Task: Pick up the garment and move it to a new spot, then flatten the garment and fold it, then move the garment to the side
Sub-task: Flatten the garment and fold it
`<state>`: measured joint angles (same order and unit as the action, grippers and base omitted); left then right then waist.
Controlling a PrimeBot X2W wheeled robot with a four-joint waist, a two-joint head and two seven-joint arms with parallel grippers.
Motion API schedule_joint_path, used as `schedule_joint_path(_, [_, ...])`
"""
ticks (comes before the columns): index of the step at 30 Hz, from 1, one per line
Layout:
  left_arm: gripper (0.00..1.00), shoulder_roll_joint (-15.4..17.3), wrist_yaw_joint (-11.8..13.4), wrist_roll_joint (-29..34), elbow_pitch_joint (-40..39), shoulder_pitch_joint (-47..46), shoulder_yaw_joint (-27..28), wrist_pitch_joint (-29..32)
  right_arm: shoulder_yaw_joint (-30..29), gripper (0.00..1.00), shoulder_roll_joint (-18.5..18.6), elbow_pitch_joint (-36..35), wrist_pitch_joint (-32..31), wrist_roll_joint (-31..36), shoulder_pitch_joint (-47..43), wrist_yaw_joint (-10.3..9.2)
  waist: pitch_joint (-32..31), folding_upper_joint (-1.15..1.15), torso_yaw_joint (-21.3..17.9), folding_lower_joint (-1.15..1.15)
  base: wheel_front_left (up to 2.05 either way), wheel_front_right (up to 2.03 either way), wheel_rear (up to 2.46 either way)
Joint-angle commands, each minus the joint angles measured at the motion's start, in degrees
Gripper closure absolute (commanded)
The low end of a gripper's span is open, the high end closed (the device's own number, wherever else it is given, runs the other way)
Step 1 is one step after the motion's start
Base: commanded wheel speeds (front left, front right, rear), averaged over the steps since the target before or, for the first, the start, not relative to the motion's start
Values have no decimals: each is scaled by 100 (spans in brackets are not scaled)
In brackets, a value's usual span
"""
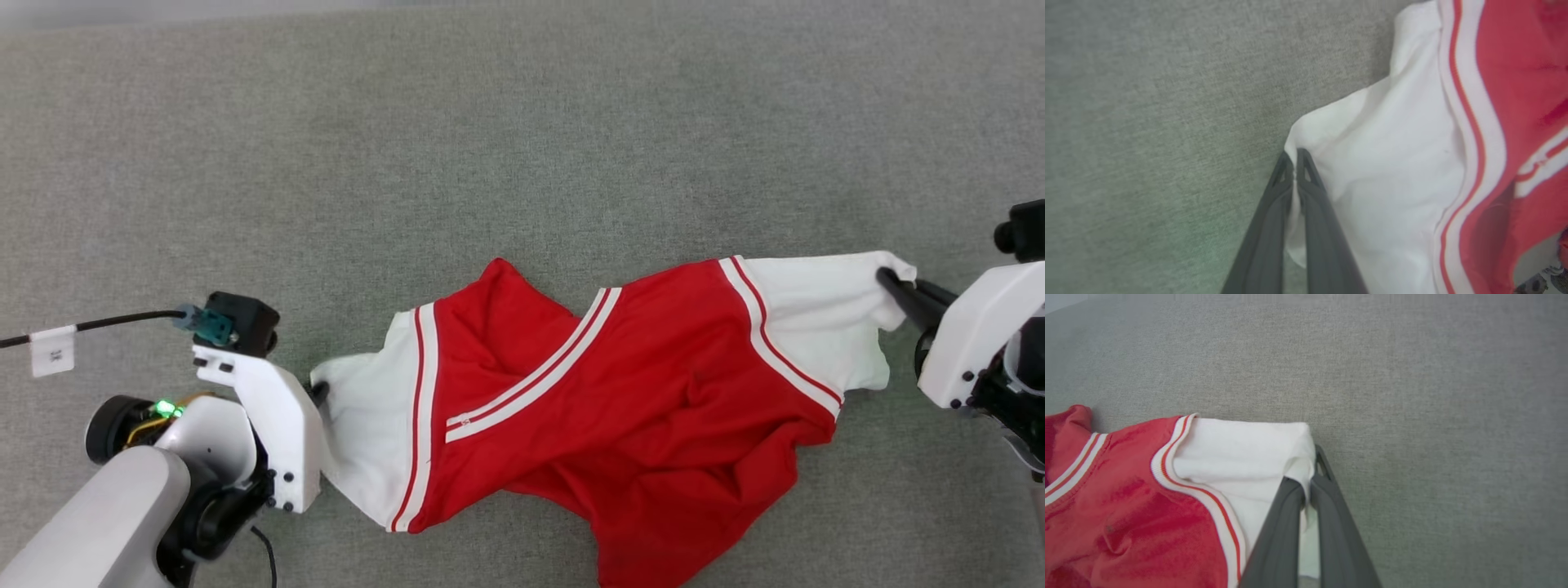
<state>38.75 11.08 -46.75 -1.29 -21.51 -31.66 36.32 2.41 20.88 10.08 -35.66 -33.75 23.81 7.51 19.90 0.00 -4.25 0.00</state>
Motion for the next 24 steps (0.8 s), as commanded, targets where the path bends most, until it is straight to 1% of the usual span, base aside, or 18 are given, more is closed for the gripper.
schedule_joint_path(1, [100, -44, 2, 81, -28, -94, 58, -182, -27, 100, 66, -99, 117, 45, -36, -4, -91, 0, 42, 0, 0, 0, 0])
schedule_joint_path(6, [100, -61, 88, 358, -260, -307, 209, -665, -125, 100, 129, -331, 434, 196, 11, -4, -308, 0, 105, 0, 0, 0, 0])
schedule_joint_path(9, [100, -145, 165, 538, -360, -610, 364, -999, -210, 100, 132, -406, 671, 319, 190, -3, -415, 0, 152, 0, 0, 0, 0])
schedule_joint_path(12, [100, -336, 246, 641, -305, -1004, 518, -1298, -326, 100, 111, -385, 869, 457, 438, -4, -520, 0, 183, 0, 0, 0, 0])
schedule_joint_path(17, [100, -684, 206, 719, 154, -1879, 704, -1672, -373, 100, 59, -154, 1161, 581, 1166, -4, -611, 0, 196, 0, 0, 0, 0])
schedule_joint_path(19, [100, -810, 139, 737, 452, -2260, 729, -1775, -347, 100, 43, -7, 1284, 616, 1501, -4, -616, 0, 191, 0, 0, 0, 0])
schedule_joint_path(24, [100, -1032, -2, 948, 1210, -3371, 816, -2145, -254, 100, 105, 447, 1548, 574, 2522, -4, -417, 0, 185, 0, 0, 0, 0])
